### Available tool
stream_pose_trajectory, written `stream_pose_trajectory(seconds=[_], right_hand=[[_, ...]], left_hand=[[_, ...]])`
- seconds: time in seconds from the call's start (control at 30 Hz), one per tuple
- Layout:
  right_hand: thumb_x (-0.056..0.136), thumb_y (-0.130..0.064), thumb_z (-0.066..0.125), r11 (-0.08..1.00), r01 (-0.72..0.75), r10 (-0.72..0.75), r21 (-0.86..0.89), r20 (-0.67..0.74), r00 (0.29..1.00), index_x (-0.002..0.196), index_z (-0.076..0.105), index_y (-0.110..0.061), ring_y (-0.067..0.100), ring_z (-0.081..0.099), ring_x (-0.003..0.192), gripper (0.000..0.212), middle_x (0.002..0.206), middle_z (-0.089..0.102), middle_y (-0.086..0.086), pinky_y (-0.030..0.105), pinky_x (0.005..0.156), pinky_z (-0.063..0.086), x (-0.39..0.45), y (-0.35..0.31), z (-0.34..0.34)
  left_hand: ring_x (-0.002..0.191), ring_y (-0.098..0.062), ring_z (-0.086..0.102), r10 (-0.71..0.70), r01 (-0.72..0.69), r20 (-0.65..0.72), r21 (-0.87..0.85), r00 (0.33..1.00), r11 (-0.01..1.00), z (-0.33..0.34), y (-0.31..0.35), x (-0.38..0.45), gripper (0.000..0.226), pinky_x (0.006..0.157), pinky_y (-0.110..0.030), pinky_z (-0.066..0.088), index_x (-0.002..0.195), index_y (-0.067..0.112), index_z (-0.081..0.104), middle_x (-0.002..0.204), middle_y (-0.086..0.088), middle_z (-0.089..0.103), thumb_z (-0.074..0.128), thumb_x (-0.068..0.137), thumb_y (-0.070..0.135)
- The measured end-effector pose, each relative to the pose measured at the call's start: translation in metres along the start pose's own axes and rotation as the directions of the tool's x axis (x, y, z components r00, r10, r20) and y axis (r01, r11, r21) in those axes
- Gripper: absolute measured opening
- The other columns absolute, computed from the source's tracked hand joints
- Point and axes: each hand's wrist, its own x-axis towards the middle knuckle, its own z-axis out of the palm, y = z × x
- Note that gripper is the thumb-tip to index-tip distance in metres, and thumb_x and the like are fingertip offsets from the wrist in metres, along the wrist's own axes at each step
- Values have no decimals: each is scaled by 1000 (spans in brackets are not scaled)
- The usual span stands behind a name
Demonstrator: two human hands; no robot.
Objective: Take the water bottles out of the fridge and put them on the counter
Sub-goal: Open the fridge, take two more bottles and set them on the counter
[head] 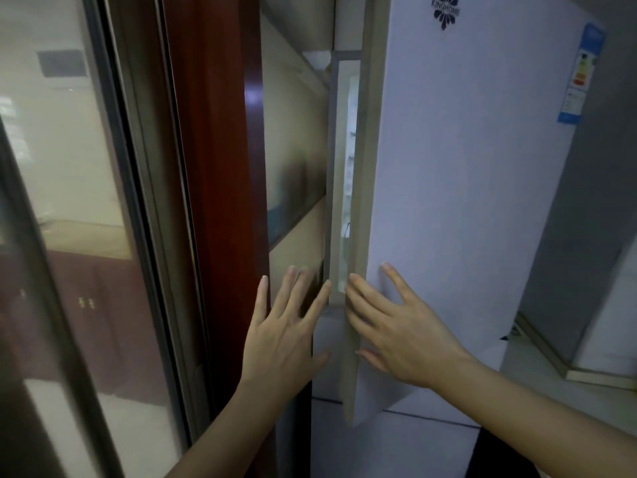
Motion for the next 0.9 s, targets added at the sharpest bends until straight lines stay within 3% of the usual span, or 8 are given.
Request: stream_pose_trajectory(seconds=[0.13, 0.27, 0.4, 0.6, 0.73, 0.9], right_hand=[[100, -55, 38, 997, -71, 70, 14, 59, 996, 145, 52, -1, 40, 25, 152, 71, 155, 42, 25, 71, 120, 7, -45, -5, -25], [99, -56, 40, 993, -106, 101, 54, 101, 990, 133, 62, 3, 44, 41, 141, 72, 138, 57, 29, 65, 123, 4, -79, -15, -46], [95, -54, 49, 989, -123, 111, 84, 141, 984, 120, 71, -2, 44, 51, 131, 62, 126, 66, 26, 59, 124, 12, -92, -24, -57], [90, -36, 61, 967, -226, 215, 116, 103, 971, 119, 73, -7, 41, 55, 131, 42, 123, 69, 22, 59, 120, 25, -84, -35, -50], [69, -36, 81, 926, -316, 303, 207, 94, 948, 110, 79, -14, 35, 65, 120, 47, 112, 75, 16, 56, 110, 45, -60, -34, -39], [51, -38, 88, 791, -556, 524, 254, 186, 831, 94, 82, -17, 31, 72, 108, 48, 97, 77, 12, 55, 100, 54, -17, -15, -16]], left_hand=[[154, -32, 19, 29, -29, -8, -13, 1000, 999, -11, 29, -10, 98, 123, -60, 11, 159, 26, 26, 165, -16, 27, 62, 79, 70], [156, -31, 3, 45, -45, 3, -37, 999, 998, -18, 54, -12, 94, 123, -58, -5, 161, 30, 9, 169, -13, 9, 49, 86, 72], [156, -30, 11, 44, -44, 5, -57, 999, 997, -23, 71, -12, 87, 123, -60, 1, 161, 28, 17, 168, -15, 17, 39, 89, 72], [152, -34, 27, 48, -49, -16, -81, 999, 996, -17, 69, 3, 86, 123, -60, 12, 158, 24, 31, 161, -18, 35, 53, 86, 66], [146, -37, 39, 36, -39, -29, -110, 999, 993, 5, 56, 31, 85, 121, -61, 22, 152, 19, 45, 152, -20, 48, 66, 81, 61], [146, -36, 39, -2, 6, 23, -183, 1000, 983, 49, 47, 73, 85, 120, -56, 19, 150, 20, 47, 151, -18, 50, 67, 81, 65]])
